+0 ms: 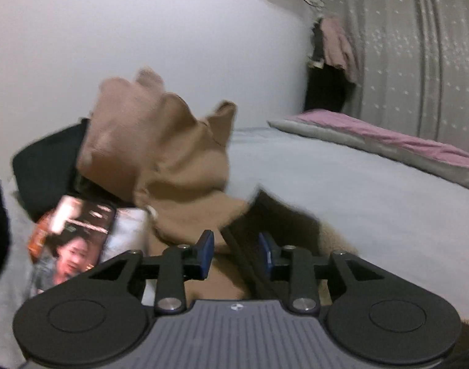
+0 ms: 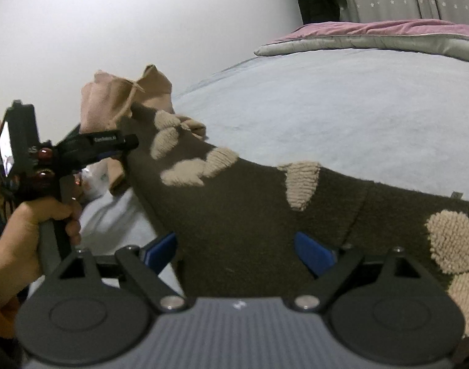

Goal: Fold clothes

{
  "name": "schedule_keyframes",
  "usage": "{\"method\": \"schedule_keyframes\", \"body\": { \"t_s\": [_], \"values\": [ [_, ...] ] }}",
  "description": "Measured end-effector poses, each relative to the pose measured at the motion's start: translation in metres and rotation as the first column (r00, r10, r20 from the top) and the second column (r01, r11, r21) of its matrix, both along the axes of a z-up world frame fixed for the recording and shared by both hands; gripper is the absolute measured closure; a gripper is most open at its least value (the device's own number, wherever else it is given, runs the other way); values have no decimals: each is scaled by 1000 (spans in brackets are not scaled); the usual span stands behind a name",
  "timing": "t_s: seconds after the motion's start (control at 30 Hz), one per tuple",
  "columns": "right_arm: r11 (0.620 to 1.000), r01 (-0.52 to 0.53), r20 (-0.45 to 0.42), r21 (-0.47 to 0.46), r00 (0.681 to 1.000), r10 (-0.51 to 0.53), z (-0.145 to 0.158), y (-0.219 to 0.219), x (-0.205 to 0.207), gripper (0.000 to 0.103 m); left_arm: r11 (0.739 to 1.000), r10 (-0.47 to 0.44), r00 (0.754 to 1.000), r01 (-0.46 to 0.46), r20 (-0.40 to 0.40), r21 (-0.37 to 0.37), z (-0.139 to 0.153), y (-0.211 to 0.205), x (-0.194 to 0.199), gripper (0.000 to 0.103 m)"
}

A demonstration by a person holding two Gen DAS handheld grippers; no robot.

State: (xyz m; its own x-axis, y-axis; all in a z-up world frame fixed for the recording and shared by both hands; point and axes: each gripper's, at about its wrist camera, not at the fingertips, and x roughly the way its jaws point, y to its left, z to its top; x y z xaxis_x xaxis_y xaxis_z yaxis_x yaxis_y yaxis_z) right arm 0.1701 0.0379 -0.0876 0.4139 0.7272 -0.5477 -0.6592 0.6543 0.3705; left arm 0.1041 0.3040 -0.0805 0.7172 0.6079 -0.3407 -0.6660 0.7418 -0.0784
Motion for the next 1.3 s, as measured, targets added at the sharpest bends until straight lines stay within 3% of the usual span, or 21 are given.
{"method": "schedule_keyframes", "body": {
  "t_s": [0.13, 0.27, 0.33, 0.37, 0.43, 0.5, 0.6, 0.67, 0.73, 0.9, 1.0, 1.07, 1.2, 1.3],
  "values": [
    [996, 58, 32, 65, 998, -61, 18, -19, -2, 16, 994, -110, 993, 111, 33, -6, 15, -20, -6, 71],
    [974, 196, 30, 117, 979, -201, 26, -45, 6, 37, 952, -298, 954, 299, 13, -71, 12, -47, 1, 71],
    [963, 242, 32, 116, 969, -247, 24, -52, 10, 52, 922, -380, 925, 378, -8, -87, 6, -63, 2, 71],
    [962, 250, 30, 107, 967, -255, 22, -53, 12, 67, 904, -421, 907, 417, -20, -92, 4, -71, 3, 71],
    [965, 246, 26, 86, 968, -249, 19, -52, 15, 82, 865, -498, 866, 493, -49, -89, 1, -88, 4, 71],
    [971, 233, 43, 52, 971, -235, 16, -45, 13, 83, 820, -571, 816, 566, -84, -82, -1, -101, 4, 71],
    [977, 213, 67, 3, 975, -213, 11, -35, 9, 83, 778, -626, 756, 623, -193, -82, -6, -122, 4, 71],
    [977, 212, 69, -20, 975, -211, 6, -31, 8, 83, 783, -615, 740, 613, -275, -102, -14, -128, 4, 71],
    [976, 214, 66, -33, 975, -211, 2, -27, 7, 83, 805, -584, 736, 579, -343, -129, -23, -128, 4, 67],
    [976, 210, 61, -51, 976, -207, -4, -23, 10, 83, 831, -551, 752, 537, -362, -147, -14, -132, -4, 67],
    [975, 210, 75, -69, 976, -204, -5, -20, 9, 83, 826, -563, 779, 545, -277, -144, -4, -129, -10, 67],
    [975, 209, 85, -72, 975, -203, -4, -19, 8, 83, 816, -577, 782, 563, -237, -131, -1, -128, -11, 67],
    [974, 211, 114, -82, 973, -201, -2, -16, 6, 83, 819, -574, 771, 551, -275, -163, -7, -118, -1, 67],
    [971, 212, 143, -112, 970, -195, -2, -10, 4, 83, 840, -539, 801, 488, -262, -236, -15, -105, 5, 67]
  ]
}}
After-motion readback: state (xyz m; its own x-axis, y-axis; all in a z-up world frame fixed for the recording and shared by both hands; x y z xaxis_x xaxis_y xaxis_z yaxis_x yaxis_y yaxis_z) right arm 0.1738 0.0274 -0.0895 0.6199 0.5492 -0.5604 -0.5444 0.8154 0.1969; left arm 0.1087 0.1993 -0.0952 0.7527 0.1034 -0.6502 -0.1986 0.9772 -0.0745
